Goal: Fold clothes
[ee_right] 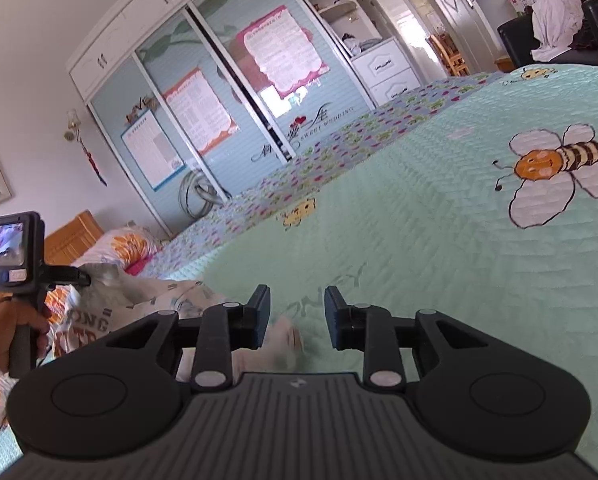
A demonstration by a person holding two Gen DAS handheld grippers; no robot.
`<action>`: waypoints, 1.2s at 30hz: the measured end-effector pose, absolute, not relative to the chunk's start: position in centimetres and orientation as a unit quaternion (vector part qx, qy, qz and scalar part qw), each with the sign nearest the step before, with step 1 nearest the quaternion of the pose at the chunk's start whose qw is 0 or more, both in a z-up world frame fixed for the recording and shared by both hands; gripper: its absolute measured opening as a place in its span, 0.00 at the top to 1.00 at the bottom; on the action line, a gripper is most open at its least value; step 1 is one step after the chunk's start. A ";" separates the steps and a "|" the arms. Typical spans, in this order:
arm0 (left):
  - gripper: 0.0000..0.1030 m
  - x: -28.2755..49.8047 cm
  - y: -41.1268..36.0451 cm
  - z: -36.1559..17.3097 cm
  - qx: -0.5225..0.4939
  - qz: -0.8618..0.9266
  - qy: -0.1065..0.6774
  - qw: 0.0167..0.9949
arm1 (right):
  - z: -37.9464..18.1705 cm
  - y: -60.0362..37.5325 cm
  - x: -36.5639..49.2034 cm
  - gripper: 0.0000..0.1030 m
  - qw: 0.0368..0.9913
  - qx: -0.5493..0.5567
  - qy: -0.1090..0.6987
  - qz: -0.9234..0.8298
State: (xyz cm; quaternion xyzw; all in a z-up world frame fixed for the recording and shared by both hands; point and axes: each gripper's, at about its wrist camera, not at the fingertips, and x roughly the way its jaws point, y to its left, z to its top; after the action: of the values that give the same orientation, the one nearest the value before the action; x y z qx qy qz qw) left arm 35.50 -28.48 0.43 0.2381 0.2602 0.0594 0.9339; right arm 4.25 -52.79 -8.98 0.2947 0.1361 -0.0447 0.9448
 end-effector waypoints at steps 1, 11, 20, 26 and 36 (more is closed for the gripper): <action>0.87 35.9 -28.0 -0.2 0.231 0.054 0.287 0.928 | -9.1 -52.5 4.5 0.69 0.944 0.295 0.144 -0.031; 0.51 27.6 -22.8 -0.8 0.220 0.025 0.265 0.938 | -10.1 -47.3 7.4 0.50 0.933 0.246 0.243 0.103; 0.35 8.1 -24.7 -1.6 0.300 -0.215 0.189 0.910 | -10.4 -47.6 7.2 0.49 0.930 0.257 0.251 0.075; 0.32 6.0 -27.5 -7.3 0.379 -0.241 0.227 0.864 | -10.1 -47.2 7.0 0.49 0.931 0.250 0.247 0.092; 0.90 16.1 -21.1 -3.1 0.039 -0.244 0.370 0.896 | -10.1 -45.4 7.9 0.49 0.928 0.223 0.272 0.123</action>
State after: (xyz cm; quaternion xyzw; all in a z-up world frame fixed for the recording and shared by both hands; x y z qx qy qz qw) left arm 16.07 -21.09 -3.15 0.0386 0.3704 -0.2437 0.8955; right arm 7.85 -45.36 -10.10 0.2228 0.2717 0.1231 0.9281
